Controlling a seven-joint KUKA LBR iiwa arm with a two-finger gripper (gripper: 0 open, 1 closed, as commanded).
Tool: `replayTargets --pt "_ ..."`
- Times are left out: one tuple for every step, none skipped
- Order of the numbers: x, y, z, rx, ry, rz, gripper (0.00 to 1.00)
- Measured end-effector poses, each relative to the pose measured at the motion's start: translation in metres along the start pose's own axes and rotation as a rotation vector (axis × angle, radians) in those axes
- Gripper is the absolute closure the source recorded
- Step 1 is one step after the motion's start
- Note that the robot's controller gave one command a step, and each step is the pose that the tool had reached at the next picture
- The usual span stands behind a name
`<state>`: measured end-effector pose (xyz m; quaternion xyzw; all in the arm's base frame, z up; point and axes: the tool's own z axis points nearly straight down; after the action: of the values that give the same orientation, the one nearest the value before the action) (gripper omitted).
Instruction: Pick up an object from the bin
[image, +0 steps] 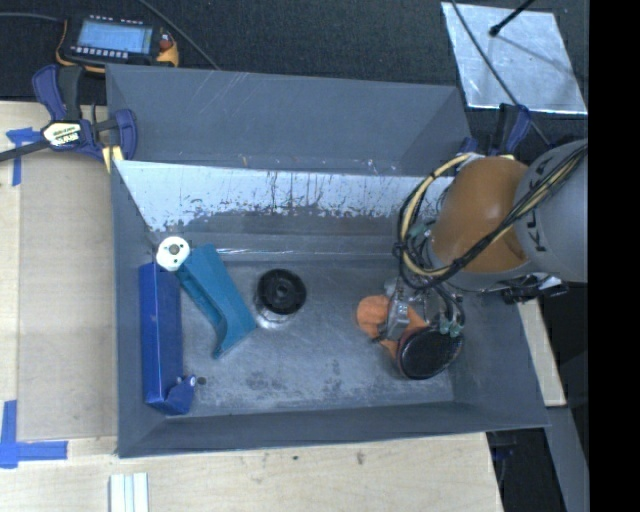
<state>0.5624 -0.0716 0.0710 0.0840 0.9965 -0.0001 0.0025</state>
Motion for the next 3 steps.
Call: replayTargets --pt "0.008 0.009 -0.050 0.001 0.010 -0.019 1.00" --pt "-0.012 -0.022 -0.054 -0.001 -0.014 -0.029 1.00" --pt "-0.051 -0.020 -0.002 0.002 0.000 -0.018 1.00"
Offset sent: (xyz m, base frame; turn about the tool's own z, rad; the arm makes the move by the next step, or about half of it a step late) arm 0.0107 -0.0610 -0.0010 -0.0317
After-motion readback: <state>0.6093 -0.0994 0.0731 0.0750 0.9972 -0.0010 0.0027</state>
